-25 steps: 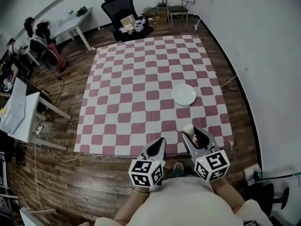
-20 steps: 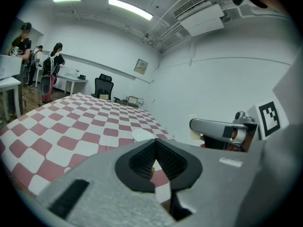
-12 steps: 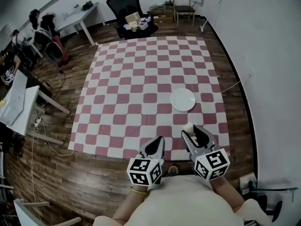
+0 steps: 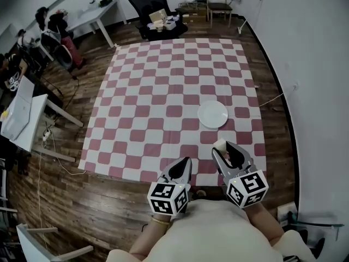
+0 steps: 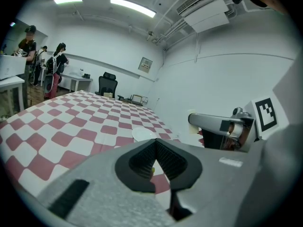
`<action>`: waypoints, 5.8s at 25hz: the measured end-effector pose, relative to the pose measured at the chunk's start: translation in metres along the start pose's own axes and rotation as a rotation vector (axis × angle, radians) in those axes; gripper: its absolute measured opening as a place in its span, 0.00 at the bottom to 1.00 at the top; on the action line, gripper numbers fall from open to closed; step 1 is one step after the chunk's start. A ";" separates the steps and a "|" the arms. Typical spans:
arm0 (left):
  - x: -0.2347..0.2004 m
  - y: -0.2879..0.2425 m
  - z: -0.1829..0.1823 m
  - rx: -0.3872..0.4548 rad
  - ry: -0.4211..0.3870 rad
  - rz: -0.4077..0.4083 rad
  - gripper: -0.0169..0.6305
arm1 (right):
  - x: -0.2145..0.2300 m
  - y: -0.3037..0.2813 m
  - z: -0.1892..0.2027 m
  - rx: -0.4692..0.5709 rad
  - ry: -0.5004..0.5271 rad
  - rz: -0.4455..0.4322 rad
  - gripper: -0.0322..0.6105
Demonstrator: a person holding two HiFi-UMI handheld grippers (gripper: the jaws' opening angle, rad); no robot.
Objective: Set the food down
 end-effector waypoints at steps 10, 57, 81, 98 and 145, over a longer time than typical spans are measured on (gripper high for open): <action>-0.005 -0.012 -0.004 -0.018 -0.016 0.008 0.03 | 0.011 -0.009 -0.001 0.006 -0.014 0.025 0.32; -0.047 -0.120 -0.039 -0.105 -0.016 0.068 0.03 | 0.105 -0.100 0.005 -0.110 -0.054 0.138 0.32; -0.067 -0.171 -0.032 -0.196 0.011 0.076 0.03 | 0.154 -0.158 0.033 -0.229 -0.097 0.158 0.32; -0.078 -0.191 -0.022 -0.242 0.023 0.069 0.03 | 0.178 -0.184 0.055 -0.324 -0.111 0.188 0.32; -0.082 -0.204 -0.010 -0.291 0.025 0.084 0.03 | 0.206 -0.214 0.093 -0.544 -0.094 0.268 0.32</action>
Point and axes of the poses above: the fingertips, and each gripper's own axes: y backward along the fingers, x to its right, z out of its underside, the point moved 8 cm from there along y, backward along the fingers, and after that the axes turned 10 degrees about -z, right-handed, at the moved point
